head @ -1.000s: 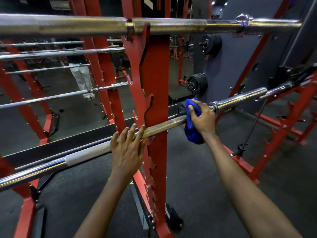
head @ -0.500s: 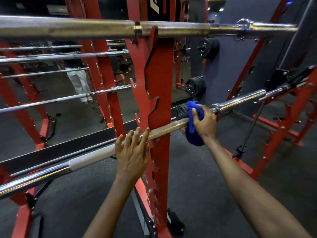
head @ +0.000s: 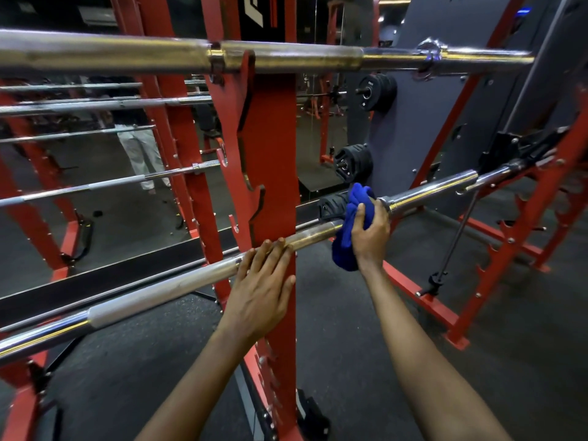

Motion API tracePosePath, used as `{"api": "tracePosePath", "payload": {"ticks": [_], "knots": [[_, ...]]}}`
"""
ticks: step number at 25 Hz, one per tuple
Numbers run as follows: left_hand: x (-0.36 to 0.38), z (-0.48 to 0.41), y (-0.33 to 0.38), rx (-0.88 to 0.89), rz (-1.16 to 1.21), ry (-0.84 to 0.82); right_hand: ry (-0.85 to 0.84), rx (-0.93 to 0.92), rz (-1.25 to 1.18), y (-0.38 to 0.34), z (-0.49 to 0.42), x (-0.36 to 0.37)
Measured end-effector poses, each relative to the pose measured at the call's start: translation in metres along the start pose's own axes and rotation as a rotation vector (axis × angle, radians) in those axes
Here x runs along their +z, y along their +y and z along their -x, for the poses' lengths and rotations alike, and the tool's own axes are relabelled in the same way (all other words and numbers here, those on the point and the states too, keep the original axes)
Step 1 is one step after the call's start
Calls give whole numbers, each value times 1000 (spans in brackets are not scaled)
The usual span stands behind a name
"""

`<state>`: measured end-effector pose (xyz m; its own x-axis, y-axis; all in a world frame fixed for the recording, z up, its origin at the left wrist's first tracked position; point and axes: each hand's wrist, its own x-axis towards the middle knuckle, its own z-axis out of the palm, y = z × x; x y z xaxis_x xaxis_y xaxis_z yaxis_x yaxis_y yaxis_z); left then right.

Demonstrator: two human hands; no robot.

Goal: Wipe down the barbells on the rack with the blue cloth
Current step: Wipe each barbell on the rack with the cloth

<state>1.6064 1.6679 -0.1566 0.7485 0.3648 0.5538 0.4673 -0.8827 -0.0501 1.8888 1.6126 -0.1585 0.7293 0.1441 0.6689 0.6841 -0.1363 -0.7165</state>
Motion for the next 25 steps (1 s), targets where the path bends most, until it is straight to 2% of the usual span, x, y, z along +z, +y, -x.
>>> {"api": "tracePosePath", "payload": {"ticks": [1,4,6,8,12,15,19,22,24,25], "knots": [[3,-4,5,2,-10,-13,-20,-51,31,-1,6,2],[7,-22,15,-22,-62,-62,-166,-359,53,0,23,0],[7,-34,20,-26,-84,-75,-144,-344,29,12,10,-5],[8,-44,22,-5,-85,-82,-29,-134,-21,19,1,0],[9,-67,19,51,-27,-165,190,403,-391,-15,32,32],[6,-77,19,59,34,-228,241,749,-593,-37,52,41],[5,-75,17,50,43,-220,327,1002,-845,-10,18,45],[7,-74,16,42,8,-231,187,1116,-1332,-5,2,36],[8,-73,17,27,2,-245,126,1109,-1327,-20,14,30],[8,-73,17,26,0,-249,141,1063,-1164,-29,24,29]]}}
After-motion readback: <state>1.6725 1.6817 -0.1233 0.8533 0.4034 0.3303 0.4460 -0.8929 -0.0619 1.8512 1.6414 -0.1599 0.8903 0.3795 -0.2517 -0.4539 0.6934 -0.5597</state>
